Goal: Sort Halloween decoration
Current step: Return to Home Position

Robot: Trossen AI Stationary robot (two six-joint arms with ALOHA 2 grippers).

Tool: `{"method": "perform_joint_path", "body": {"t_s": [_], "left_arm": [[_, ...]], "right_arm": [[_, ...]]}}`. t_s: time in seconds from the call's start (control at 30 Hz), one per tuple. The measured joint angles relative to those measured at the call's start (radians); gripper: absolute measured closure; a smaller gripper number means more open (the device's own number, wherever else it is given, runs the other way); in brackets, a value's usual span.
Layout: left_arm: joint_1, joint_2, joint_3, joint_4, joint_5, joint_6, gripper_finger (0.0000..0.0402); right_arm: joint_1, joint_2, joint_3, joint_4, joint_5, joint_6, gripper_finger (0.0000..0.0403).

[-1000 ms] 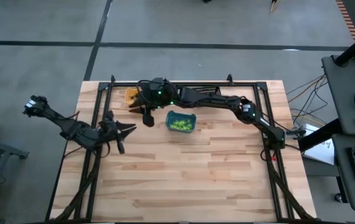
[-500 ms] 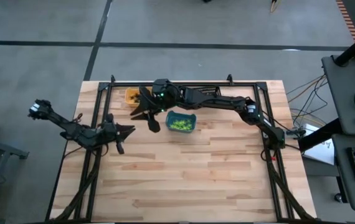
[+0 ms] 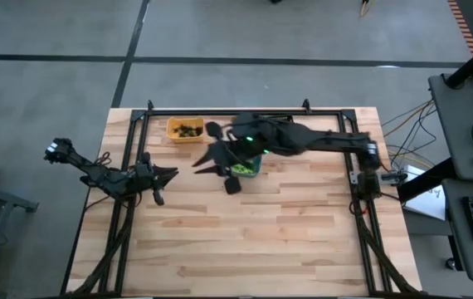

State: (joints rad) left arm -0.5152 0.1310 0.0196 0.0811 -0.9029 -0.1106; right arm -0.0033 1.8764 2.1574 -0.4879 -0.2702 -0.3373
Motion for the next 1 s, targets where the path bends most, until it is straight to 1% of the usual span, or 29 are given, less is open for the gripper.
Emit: {"method": "perform_joint_path", "body": {"t_s": [0.13,0.33,0.43,0.53,0.6,0.67,0.8,1.0], "left_arm": [[0.0,0.006,0.0,-0.001,0.0,-0.002,0.0367],[0.0,0.004,0.0,0.004,0.005,0.003,0.0367],[0.0,0.0,0.0,0.036,-0.001,0.035,0.0367],[0.001,-0.005,0.0,0.095,-0.039,0.115,0.0367],[0.003,-0.014,0.0,0.12,-0.041,0.167,0.0367],[0.004,-0.026,0.0,0.122,-0.041,0.191,0.0367],[0.01,-0.042,0.0,0.103,-0.041,0.199,0.0367],[0.01,-0.047,0.0,0.083,-0.047,0.207,0.0367]], "right_arm": [[0.048,-0.132,-0.144,0.012,0.048,0.005,0.0334],[0.108,-0.363,-0.45,0.115,0.181,0.024,0.0333],[0.113,-0.488,-0.608,0.159,0.193,0.057,0.0333],[0.113,-0.611,-0.775,0.241,0.195,0.107,0.0333],[0.112,-0.69,-0.884,0.292,0.199,0.137,0.0333],[0.113,-0.769,-0.982,0.318,0.232,0.161,0.0333],[0.112,-0.925,-1.167,0.356,0.305,0.211,0.0333],[0.113,-1.135,-1.444,0.409,0.334,0.276,0.0333]]}}
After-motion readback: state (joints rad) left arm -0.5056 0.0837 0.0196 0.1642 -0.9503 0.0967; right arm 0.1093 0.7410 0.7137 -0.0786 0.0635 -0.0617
